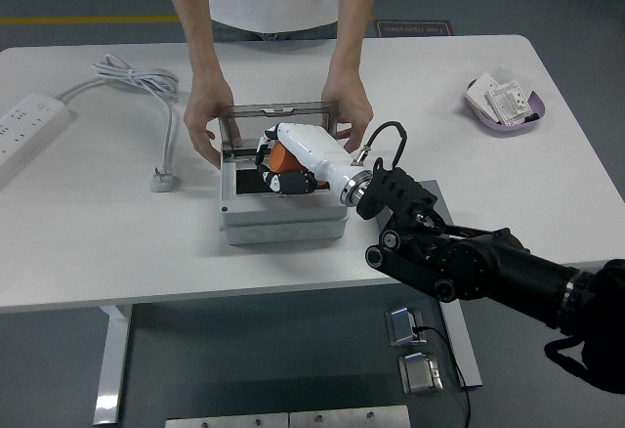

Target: Fetch the battery,place it into the box,close the lid of the box

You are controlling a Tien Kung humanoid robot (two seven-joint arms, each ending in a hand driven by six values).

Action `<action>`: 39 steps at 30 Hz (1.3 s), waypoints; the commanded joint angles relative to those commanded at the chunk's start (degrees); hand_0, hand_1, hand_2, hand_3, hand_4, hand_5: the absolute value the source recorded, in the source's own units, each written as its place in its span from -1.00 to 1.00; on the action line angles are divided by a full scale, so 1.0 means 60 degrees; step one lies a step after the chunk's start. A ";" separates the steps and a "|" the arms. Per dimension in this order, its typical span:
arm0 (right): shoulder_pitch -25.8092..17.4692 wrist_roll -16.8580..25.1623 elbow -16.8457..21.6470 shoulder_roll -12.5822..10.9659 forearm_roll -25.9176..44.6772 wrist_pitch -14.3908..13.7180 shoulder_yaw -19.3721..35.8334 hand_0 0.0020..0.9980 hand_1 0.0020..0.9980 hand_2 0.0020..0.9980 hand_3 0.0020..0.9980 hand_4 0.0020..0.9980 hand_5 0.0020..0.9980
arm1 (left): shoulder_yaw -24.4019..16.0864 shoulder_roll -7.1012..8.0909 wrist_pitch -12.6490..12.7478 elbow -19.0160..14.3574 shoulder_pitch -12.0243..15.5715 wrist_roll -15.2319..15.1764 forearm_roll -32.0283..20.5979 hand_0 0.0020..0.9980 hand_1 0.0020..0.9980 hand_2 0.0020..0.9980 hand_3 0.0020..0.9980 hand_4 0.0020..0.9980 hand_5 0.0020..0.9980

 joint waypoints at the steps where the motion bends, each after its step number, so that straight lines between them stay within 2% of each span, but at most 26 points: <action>1: -0.0013 0.0021 -0.0009 -0.0006 0.0028 0.0020 0.0008 0.26 0.03 0.01 0.09 0.01 -0.91 | 0.0001 -0.0002 -0.0001 -0.0001 0.0004 0.0000 0.0000 0.46 0.50 0.39 0.34 0.19 -0.31; 4: -0.0032 0.0097 -0.0045 -0.0014 0.0106 0.0092 0.0047 0.26 0.03 0.01 0.09 0.01 -0.91 | 0.0000 -0.0007 -0.0002 -0.0003 0.0011 0.0001 0.0012 0.46 0.50 0.39 0.34 0.19 -0.31; 5: -0.0035 0.0114 -0.0054 -0.0014 0.0120 0.0111 0.0060 0.42 0.11 0.09 0.16 0.09 -0.89 | 0.0005 -0.0008 -0.0003 -0.0004 0.0009 -0.0001 0.0011 0.46 0.50 0.40 0.35 0.20 -0.29; 10: -0.0041 0.0205 -0.0106 -0.0013 0.0211 0.0195 0.0128 0.42 0.11 0.09 0.16 0.09 -0.89 | 0.0056 -0.0005 -0.0006 -0.0011 -0.0013 -0.0015 -0.0020 0.46 0.50 0.40 0.35 0.20 -0.29; 11: -0.0041 0.0210 -0.0110 -0.0014 0.0218 0.0201 0.0130 0.64 0.31 0.36 0.48 0.16 -0.94 | 0.0060 -0.0004 -0.0008 -0.0012 -0.0014 -0.0015 -0.0019 0.46 0.50 0.39 0.35 0.19 -0.29; 16: -0.0061 0.0237 -0.0015 -0.0075 0.0436 0.0220 0.0150 0.64 0.31 0.36 0.48 0.16 -0.94 | 0.0018 -0.0009 -0.0010 -0.0012 -0.0003 0.0003 0.0036 0.46 0.50 0.39 0.35 0.19 -0.29; 17: -0.0073 0.0260 0.0104 -0.0140 0.0630 0.0235 0.0157 0.74 0.44 0.46 0.63 0.23 -0.91 | 0.0003 -0.0011 -0.0009 -0.0010 0.0004 0.0008 0.0046 0.46 0.50 0.40 0.35 0.19 -0.28; 20: -0.0115 0.0359 0.0565 -0.0384 0.1190 0.0268 0.0227 0.74 0.44 0.46 0.63 0.23 -0.91 | -0.0033 -0.0013 -0.0004 -0.0004 0.0024 0.0016 0.0059 0.46 0.50 0.40 0.35 0.19 -0.28; 30: 0.0129 0.0389 0.2561 -0.1604 0.3135 0.0582 0.0652 0.72 0.42 0.44 0.62 0.24 -0.88 | -0.0145 -0.0018 0.0002 0.0004 0.0091 0.0065 0.0092 0.46 0.50 0.40 0.35 0.19 -0.27; 34: 0.0474 0.0347 0.2640 -0.1781 0.3431 0.0704 0.0733 0.72 0.42 0.44 0.62 0.24 -0.88 | -0.0248 -0.0005 -0.0010 0.0000 0.0087 0.0110 0.0208 0.46 0.50 0.40 0.35 0.19 -0.27; 39: 0.1003 0.0354 0.2143 -0.1752 0.3728 0.0831 0.0672 0.71 0.41 0.44 0.62 0.28 -0.83 | -0.0313 0.0004 -0.0028 -0.0010 0.0054 0.0147 0.0309 0.46 0.50 0.39 0.34 0.19 -0.27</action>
